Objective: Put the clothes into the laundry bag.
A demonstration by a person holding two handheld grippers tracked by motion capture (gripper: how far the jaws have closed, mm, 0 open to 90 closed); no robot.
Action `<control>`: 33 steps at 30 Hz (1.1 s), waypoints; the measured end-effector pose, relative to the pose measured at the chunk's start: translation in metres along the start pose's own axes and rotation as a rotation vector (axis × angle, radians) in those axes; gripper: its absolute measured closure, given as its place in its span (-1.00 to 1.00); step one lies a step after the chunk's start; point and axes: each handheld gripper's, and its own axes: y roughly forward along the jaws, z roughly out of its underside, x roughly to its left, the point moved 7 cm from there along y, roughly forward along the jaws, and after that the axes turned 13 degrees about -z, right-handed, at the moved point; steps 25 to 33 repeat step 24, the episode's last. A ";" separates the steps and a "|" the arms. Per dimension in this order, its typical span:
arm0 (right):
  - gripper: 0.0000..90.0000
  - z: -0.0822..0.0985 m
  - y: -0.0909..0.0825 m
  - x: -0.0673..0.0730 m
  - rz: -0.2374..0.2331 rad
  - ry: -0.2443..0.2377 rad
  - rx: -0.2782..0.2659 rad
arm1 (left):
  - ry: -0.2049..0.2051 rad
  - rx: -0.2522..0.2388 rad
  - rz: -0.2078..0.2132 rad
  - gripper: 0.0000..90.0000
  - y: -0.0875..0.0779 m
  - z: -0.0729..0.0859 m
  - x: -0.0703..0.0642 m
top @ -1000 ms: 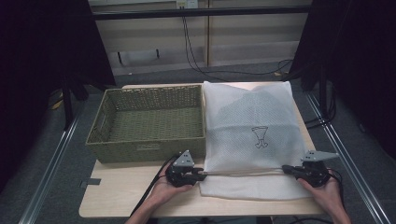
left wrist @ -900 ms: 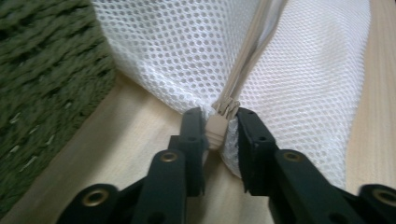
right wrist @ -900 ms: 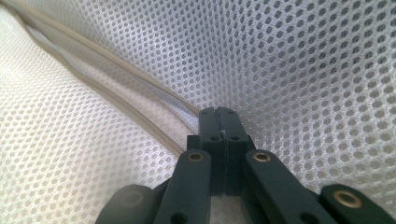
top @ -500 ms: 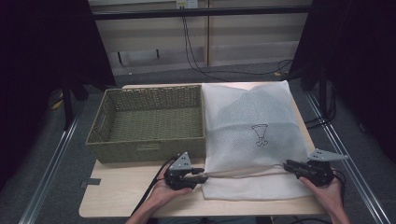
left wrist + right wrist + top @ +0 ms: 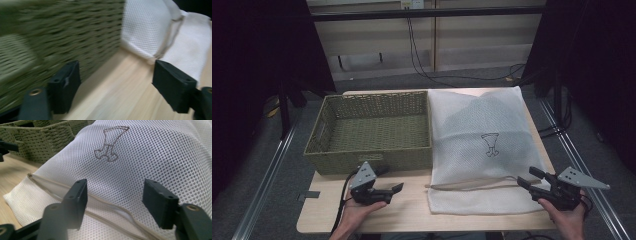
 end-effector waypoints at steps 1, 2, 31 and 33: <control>-0.27 0.000 -0.001 0.002 0.006 0.002 -0.007 | -0.001 -0.011 -0.035 -0.60 -0.006 0.000 0.006; -0.30 0.001 -0.002 0.004 0.013 0.015 -0.021 | -0.015 -0.016 -0.055 -0.63 -0.013 0.001 0.011; -0.47 0.026 -0.024 -0.001 0.072 0.067 -0.048 | -0.121 -0.055 -0.247 -0.96 -0.075 0.043 0.062; -0.47 0.026 -0.024 -0.001 0.072 0.067 -0.048 | -0.121 -0.055 -0.247 -0.96 -0.075 0.043 0.062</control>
